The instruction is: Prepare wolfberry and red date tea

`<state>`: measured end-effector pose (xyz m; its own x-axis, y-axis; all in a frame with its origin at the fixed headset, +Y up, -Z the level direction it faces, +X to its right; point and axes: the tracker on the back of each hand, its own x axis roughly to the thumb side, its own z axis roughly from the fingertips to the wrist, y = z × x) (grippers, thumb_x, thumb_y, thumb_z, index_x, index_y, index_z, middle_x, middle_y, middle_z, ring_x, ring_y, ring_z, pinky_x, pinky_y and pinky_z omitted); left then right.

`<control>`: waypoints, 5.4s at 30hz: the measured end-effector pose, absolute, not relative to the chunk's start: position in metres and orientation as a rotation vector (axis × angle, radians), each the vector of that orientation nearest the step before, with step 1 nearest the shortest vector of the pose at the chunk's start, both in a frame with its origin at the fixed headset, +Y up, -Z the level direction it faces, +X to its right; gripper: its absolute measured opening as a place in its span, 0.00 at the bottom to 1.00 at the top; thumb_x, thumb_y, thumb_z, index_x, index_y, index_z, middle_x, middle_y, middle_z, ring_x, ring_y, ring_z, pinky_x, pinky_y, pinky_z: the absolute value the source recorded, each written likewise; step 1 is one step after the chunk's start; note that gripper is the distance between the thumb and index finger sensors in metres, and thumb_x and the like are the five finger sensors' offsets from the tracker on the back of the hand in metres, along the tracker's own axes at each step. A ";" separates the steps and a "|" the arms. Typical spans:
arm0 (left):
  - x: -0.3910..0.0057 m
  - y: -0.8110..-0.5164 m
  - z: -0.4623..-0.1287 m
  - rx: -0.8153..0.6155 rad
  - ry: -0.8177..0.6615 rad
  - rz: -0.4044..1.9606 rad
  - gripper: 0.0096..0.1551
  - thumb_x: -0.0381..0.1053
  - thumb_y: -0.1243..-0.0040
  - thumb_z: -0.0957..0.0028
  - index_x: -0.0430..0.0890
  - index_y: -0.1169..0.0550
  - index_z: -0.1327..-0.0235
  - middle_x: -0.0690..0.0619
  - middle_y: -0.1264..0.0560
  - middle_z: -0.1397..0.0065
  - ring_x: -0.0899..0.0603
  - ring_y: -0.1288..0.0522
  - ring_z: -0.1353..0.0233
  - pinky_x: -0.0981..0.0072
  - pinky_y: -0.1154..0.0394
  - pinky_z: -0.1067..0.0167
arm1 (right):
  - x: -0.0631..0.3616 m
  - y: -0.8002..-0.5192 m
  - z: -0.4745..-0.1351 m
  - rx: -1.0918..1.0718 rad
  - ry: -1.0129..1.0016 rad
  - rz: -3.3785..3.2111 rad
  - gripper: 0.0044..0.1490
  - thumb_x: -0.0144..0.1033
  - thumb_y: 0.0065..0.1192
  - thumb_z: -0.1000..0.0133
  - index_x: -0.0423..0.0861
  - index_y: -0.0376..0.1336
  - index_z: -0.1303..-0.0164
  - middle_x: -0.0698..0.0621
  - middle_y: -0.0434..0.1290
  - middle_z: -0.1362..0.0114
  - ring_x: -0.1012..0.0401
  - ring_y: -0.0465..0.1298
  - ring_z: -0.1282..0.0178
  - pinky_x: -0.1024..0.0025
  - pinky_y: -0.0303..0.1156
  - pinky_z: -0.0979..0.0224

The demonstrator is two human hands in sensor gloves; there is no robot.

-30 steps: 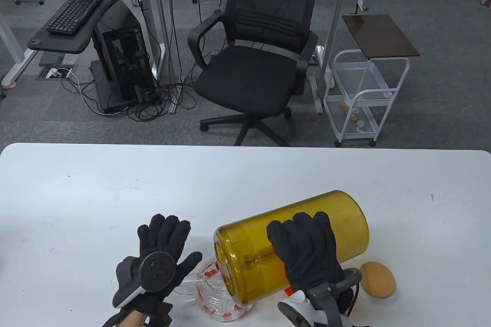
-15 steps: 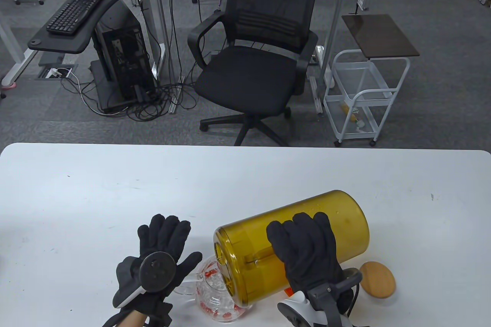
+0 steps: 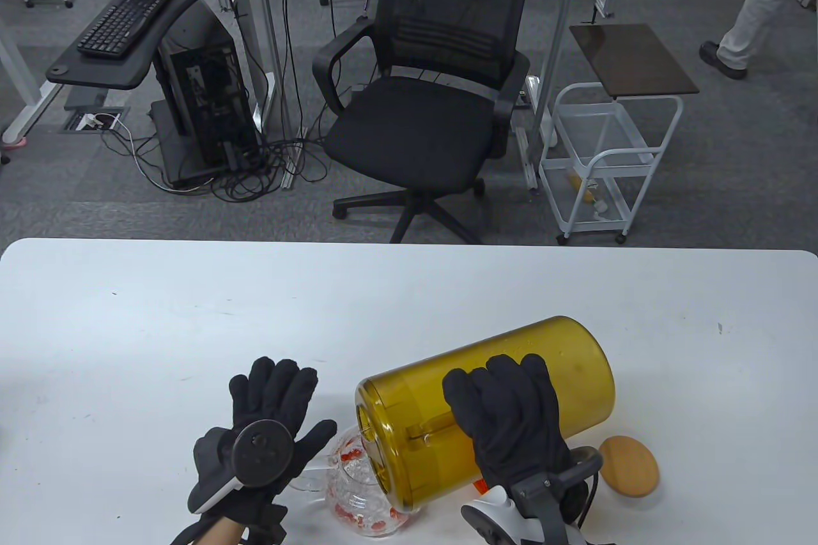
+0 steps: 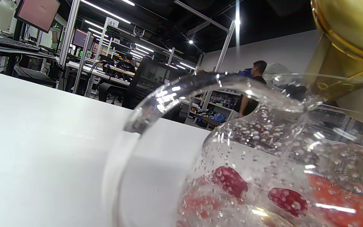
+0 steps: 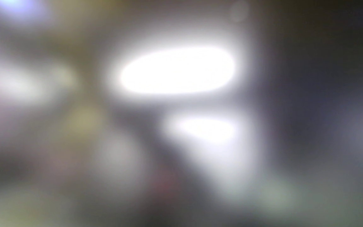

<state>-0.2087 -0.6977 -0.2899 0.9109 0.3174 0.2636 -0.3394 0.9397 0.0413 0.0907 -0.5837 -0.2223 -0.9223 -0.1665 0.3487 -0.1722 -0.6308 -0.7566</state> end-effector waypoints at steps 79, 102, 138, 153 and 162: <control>-0.212 -0.695 -0.290 0.087 -0.239 0.357 0.48 0.71 0.54 0.41 0.50 0.48 0.12 0.41 0.51 0.09 0.29 0.61 0.12 0.42 0.70 0.23 | 0.115 -0.584 -0.244 0.498 -1.064 2.612 0.32 0.22 0.56 0.32 0.54 0.50 0.22 0.47 0.58 0.26 0.47 0.61 0.22 0.42 0.54 0.14; -0.215 -0.695 -0.290 0.078 -0.230 0.376 0.48 0.72 0.55 0.41 0.50 0.48 0.12 0.41 0.51 0.09 0.28 0.60 0.13 0.42 0.69 0.23 | 0.232 -0.608 -0.351 -0.191 -0.732 2.088 0.25 0.41 0.47 0.32 0.51 0.47 0.27 0.48 0.56 0.30 0.47 0.58 0.24 0.42 0.49 0.16; -0.216 -0.696 -0.291 0.053 -0.213 0.356 0.48 0.72 0.55 0.41 0.50 0.48 0.12 0.41 0.51 0.09 0.28 0.60 0.13 0.41 0.69 0.23 | 0.274 -0.710 -0.397 -0.586 -0.609 1.594 0.25 0.42 0.44 0.33 0.46 0.43 0.33 0.44 0.53 0.33 0.42 0.54 0.28 0.37 0.44 0.23; -0.215 -0.696 -0.291 0.055 -0.216 0.352 0.48 0.72 0.55 0.40 0.50 0.48 0.12 0.41 0.51 0.09 0.28 0.60 0.13 0.41 0.69 0.23 | 0.271 -0.710 -0.397 -0.571 -0.622 1.620 0.28 0.39 0.47 0.32 0.43 0.43 0.30 0.41 0.51 0.31 0.39 0.53 0.27 0.35 0.44 0.23; -0.216 -0.695 -0.291 0.056 -0.217 0.354 0.48 0.71 0.55 0.40 0.50 0.48 0.12 0.41 0.50 0.09 0.28 0.60 0.13 0.41 0.69 0.23 | 0.275 -0.700 -0.386 -0.564 -0.642 1.867 0.42 0.33 0.53 0.34 0.35 0.37 0.21 0.33 0.47 0.25 0.33 0.49 0.24 0.32 0.45 0.25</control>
